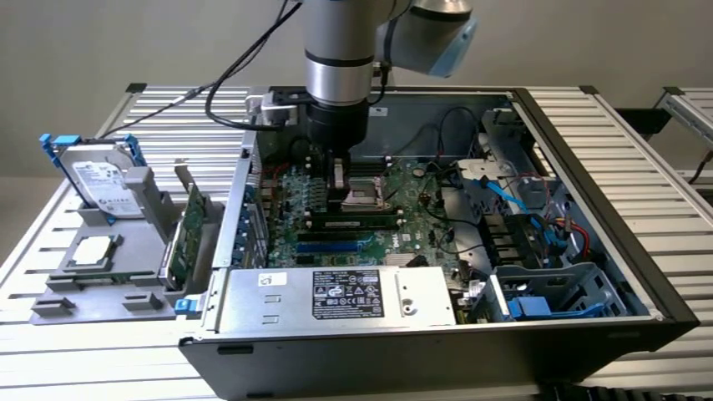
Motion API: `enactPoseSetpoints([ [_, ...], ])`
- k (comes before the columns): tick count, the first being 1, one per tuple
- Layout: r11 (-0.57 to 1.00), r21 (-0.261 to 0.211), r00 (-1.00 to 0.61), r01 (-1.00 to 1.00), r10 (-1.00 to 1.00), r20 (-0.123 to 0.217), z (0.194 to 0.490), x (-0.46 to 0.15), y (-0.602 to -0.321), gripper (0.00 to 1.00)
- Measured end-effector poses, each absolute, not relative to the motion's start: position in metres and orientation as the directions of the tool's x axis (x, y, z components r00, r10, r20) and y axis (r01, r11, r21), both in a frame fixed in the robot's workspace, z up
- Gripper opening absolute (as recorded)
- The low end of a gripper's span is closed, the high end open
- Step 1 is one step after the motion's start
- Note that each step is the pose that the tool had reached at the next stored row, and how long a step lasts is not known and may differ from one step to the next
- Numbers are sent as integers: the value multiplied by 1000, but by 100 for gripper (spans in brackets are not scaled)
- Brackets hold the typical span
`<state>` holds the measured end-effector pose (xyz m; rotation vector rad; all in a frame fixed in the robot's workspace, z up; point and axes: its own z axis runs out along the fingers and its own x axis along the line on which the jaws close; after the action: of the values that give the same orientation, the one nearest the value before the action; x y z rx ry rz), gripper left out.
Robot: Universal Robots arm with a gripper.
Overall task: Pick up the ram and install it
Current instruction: 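Press down the ram until it locks into place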
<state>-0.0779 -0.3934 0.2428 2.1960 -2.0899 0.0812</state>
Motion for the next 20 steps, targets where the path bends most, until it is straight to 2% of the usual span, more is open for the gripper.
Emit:
enactPoseSetpoints([
  [9, -58, 55, 64, -997, -992, 113, 244, -50, -393, 11],
  [20, -59, 59, 65, -997, -991, 113, 244, -48, -394, 11],
])
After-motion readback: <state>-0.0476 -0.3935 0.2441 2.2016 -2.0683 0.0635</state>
